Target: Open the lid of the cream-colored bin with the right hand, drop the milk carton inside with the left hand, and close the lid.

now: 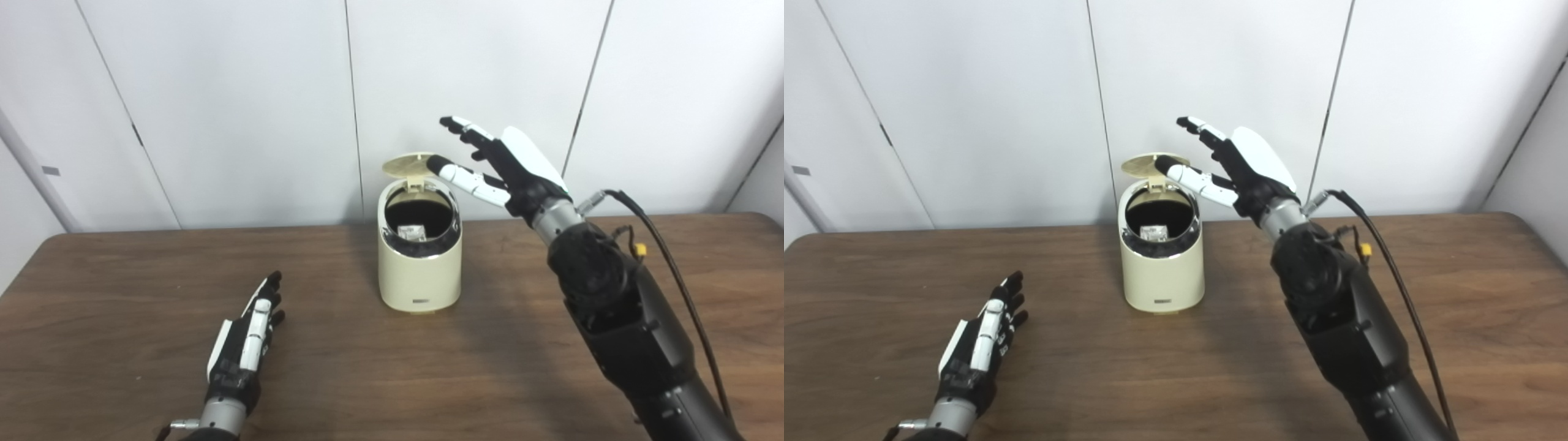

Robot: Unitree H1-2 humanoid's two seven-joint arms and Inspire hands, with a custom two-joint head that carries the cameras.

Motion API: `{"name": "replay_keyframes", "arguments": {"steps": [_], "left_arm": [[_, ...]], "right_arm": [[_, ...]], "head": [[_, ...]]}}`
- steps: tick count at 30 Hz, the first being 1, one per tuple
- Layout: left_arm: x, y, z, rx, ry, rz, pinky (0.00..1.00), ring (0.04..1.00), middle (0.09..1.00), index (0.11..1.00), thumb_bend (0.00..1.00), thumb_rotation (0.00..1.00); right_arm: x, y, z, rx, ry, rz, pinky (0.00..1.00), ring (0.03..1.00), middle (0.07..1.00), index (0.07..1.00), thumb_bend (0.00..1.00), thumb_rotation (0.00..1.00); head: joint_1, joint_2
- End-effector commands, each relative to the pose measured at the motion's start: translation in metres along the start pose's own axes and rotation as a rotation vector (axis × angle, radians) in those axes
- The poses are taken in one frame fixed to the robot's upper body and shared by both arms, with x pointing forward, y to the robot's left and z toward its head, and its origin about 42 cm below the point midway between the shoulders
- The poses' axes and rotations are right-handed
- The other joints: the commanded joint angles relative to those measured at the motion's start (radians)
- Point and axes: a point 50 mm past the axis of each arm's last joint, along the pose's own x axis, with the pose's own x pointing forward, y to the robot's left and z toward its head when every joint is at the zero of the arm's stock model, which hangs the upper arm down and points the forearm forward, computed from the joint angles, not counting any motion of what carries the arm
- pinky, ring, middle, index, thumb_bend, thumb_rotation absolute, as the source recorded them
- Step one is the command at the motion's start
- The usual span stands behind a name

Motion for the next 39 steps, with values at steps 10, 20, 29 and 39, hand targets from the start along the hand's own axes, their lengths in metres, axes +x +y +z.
{"name": "replay_keyframes", "arguments": {"steps": [10, 20, 29, 39], "left_arm": [[0.005, -0.003, 0.007, 0.010, -0.038, -0.007, 1.00, 0.997, 1.000, 1.000, 0.50, 0.94], [0.005, -0.002, 0.004, 0.003, -0.029, 0.011, 1.00, 0.990, 0.989, 0.992, 0.45, 0.89], [0.005, 0.000, 0.005, 0.012, -0.032, 0.012, 1.00, 0.990, 0.991, 0.992, 0.42, 0.90], [0.003, -0.001, 0.008, 0.029, -0.055, 0.018, 1.00, 0.968, 0.975, 0.978, 0.42, 0.90]], "right_arm": [[0.018, -0.023, 0.017, -0.085, -0.063, -0.040, 0.89, 1.000, 0.972, 0.773, 0.55, 1.00], [0.015, -0.019, 0.010, -0.112, -0.043, -0.075, 0.95, 1.000, 0.970, 0.626, 0.53, 1.00], [0.003, -0.012, 0.011, -0.131, -0.046, -0.062, 0.96, 1.000, 0.963, 0.614, 0.50, 1.00], [-0.019, 0.010, 0.010, -0.157, -0.056, -0.030, 0.95, 1.000, 0.974, 0.638, 0.51, 0.98]], "head": [[0.010, -0.001], [0.011, 0.000], [0.008, 0.005], [0.009, 0.012]]}}
